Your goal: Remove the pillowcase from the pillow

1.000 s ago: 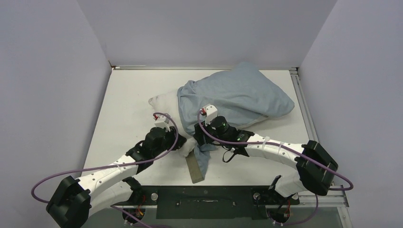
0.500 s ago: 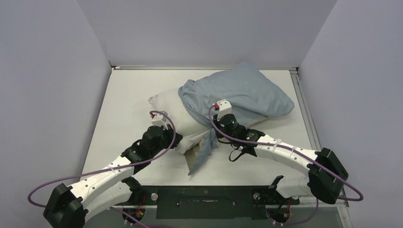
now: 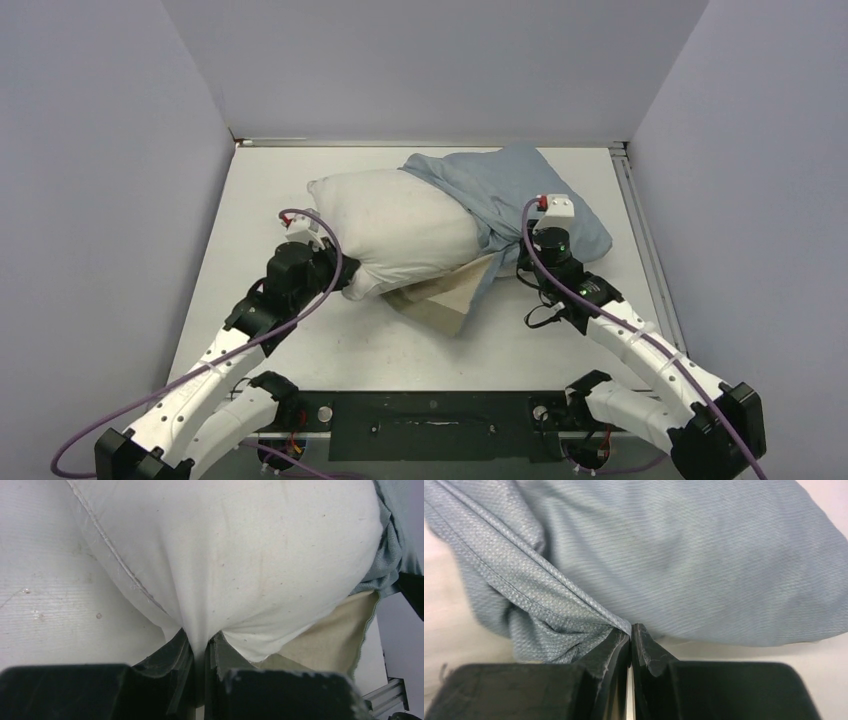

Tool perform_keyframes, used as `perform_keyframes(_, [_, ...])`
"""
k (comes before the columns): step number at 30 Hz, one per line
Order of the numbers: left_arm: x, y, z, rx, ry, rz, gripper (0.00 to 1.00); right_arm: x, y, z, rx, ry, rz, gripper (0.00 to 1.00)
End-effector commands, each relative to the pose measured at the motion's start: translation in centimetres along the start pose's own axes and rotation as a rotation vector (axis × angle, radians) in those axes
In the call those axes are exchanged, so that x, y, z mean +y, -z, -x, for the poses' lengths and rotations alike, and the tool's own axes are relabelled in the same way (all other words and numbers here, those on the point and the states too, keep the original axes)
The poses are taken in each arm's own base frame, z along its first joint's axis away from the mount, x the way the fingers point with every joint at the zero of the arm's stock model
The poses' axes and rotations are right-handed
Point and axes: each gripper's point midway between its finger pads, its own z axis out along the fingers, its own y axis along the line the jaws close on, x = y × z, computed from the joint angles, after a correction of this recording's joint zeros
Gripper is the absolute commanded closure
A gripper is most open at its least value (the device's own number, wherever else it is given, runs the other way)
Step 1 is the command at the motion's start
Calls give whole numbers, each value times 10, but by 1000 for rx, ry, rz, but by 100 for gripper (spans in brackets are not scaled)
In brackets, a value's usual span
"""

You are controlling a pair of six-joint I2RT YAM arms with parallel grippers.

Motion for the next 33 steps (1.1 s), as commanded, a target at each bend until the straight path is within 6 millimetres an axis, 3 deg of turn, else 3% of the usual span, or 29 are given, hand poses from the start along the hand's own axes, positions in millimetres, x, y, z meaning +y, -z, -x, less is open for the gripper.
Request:
perform_keyframes(1, [-22, 22, 62, -136, -19, -52, 100, -44, 0, -10, -9, -95, -115, 95])
perform_keyframes(7, [-38, 39, 86, -145, -90, -76, 100, -51, -14, -35, 48, -178, -51, 95])
perform_keyframes(10, [-42, 46, 93, -158, -120, -89, 100, -49, -15, -36, 53, -181, -30, 95])
perform_keyframes(13, [-45, 44, 86, -134, -140, -119, 100, -45, -13, -29, 50, -169, -2, 94])
perform_keyframes(16, [-49, 37, 63, -59, -145, -181, 100, -37, -5, -8, 24, -141, 46, 85])
perform_keyframes(24, [-46, 34, 24, 44, -144, -258, 100, 1, 24, 59, -82, -25, 275, 37])
perform_keyframes(28, [-42, 37, 3, 101, -111, -281, 99, 27, 32, 88, -136, 12, 398, 26])
perform_keyframes(33, [-32, 42, -2, 117, -91, -234, 45, 71, 28, 106, -160, 85, 528, 23])
